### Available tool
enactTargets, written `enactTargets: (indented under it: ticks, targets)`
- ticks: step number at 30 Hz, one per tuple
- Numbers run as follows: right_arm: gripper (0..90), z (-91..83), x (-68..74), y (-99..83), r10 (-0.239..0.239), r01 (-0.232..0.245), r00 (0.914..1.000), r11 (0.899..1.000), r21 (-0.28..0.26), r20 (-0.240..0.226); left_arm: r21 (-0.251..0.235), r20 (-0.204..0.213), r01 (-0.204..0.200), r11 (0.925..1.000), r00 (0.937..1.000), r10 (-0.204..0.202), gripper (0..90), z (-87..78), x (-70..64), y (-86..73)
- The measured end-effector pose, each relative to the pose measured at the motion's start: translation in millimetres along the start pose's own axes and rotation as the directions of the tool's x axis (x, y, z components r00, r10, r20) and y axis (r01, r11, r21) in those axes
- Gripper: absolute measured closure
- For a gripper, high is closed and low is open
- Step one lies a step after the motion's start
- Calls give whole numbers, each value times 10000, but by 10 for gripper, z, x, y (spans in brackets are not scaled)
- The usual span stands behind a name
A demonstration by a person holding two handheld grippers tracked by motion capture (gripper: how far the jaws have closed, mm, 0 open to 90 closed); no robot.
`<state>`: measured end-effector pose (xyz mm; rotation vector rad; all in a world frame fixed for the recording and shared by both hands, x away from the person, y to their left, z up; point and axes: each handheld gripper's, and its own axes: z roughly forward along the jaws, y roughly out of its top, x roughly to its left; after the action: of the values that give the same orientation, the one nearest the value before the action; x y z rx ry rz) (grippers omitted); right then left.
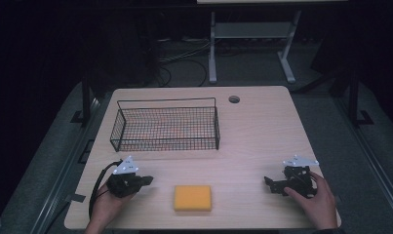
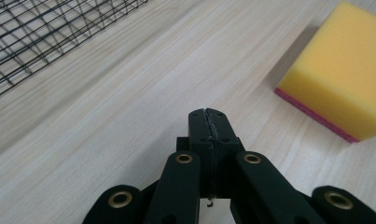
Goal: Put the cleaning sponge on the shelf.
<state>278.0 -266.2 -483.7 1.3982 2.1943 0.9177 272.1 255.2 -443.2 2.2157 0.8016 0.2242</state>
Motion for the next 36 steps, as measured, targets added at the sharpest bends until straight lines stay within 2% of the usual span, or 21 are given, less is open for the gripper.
enactTargets:
  ticks: [16,18,36]
  targets:
    - [0,0,0,0,0,0,10000,10000,-1,1,131,641,-520,9986,9966,510,897,190,-171,195]
    - [0,0,0,0,-1,1,10000,10000,-1,0,211,698,-679,9975,9954,663,897,221,-182,217]
    - [0,1,0,2,0,0,10000,10000,2,9,321,1094,-1146,9929,9878,1104,898,464,-286,413]
